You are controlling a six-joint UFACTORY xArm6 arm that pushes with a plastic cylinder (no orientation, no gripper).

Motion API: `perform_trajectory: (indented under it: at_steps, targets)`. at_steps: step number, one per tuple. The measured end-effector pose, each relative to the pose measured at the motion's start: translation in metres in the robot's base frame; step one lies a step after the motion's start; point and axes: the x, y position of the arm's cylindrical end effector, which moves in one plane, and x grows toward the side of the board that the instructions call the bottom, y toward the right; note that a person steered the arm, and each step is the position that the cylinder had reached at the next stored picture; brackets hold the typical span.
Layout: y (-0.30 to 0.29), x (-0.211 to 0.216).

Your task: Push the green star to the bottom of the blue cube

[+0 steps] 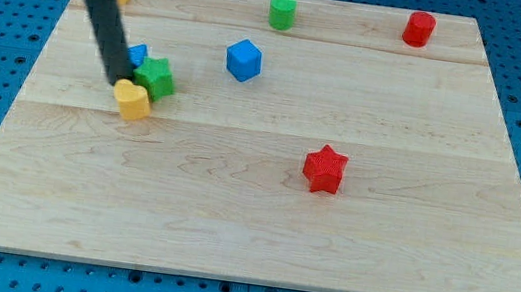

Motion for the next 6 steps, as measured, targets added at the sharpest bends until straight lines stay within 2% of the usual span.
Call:
perform_trajectory:
  at_steps: [3,4,5,6]
  targets:
    - [0.109,0.012]
    - [0.109,0.047]
    - [0.069,0.064]
    - [0.03,0.041]
